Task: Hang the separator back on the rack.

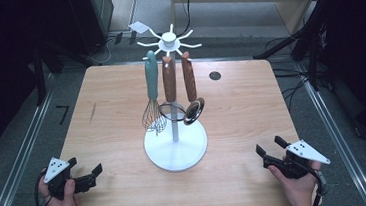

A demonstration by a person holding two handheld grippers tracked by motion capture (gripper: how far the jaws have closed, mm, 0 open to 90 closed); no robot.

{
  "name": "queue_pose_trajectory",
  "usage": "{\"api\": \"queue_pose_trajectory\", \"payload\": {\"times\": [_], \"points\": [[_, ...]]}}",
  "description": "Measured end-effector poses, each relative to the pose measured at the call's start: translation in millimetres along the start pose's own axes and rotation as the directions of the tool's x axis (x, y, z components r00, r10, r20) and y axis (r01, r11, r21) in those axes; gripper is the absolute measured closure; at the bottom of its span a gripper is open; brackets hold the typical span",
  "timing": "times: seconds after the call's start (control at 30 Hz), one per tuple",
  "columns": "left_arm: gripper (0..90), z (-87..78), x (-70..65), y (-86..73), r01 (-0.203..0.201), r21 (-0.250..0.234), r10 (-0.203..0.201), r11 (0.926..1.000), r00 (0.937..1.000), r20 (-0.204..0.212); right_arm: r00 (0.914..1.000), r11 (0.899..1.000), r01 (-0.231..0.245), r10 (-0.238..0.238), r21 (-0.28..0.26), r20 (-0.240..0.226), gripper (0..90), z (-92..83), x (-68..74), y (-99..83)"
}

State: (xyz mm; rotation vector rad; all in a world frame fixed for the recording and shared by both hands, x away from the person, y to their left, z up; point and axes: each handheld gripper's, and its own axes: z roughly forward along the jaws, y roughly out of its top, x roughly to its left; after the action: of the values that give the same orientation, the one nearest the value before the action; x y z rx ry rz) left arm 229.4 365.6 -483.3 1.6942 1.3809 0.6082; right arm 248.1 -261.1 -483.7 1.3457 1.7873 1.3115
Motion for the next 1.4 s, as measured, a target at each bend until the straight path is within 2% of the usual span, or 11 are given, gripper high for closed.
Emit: {"api": "queue_pose_trajectory", "payload": {"times": [0.3,0.57,0.7,0.97,1.13,1.4], "points": [[0.0,-0.1,0.4,0.0,0.001,0.0,-0.001,1.0,1.0,0.001,0.996,0.998,-0.058,0.056,0.016,0.069,23.5,-8.7,-26.7,-12.4],[0.0,-0.1,0.5,0.0,0.003,0.0,-0.003,1.0,1.0,-0.001,0.9918,0.997,-0.071,0.069,0.019,0.107,22.9,-18.6,-43.6,-19.3],[0.0,0.1,0.5,0.1,0.004,0.0,-0.004,1.0,1.0,-0.004,0.9894,0.997,-0.065,0.061,0.032,0.132,23.2,-19.4,-50.3,-24.7],[0.0,1.1,-0.2,0.7,-0.007,0.005,0.007,1.0,0.9999,-0.009,0.9858,0.995,-0.1,0.097,0.013,0.137,23.1,-22.6,-59.3,-29.2],[0.0,1.2,-0.1,0.8,-0.008,0.006,0.008,1.0,0.9999,-0.01,0.9859,0.992,-0.125,0.123,0.007,0.113,22.3,-22.8,-62.1,-29.3],[0.0,1.2,0.4,0.9,-0.002,0.007,0.002,1.0,1.0,-0.008,0.9895,0.993,-0.118,0.117,0.011,0.085,17.0,-23.1,-60.9,-29.4]]}}
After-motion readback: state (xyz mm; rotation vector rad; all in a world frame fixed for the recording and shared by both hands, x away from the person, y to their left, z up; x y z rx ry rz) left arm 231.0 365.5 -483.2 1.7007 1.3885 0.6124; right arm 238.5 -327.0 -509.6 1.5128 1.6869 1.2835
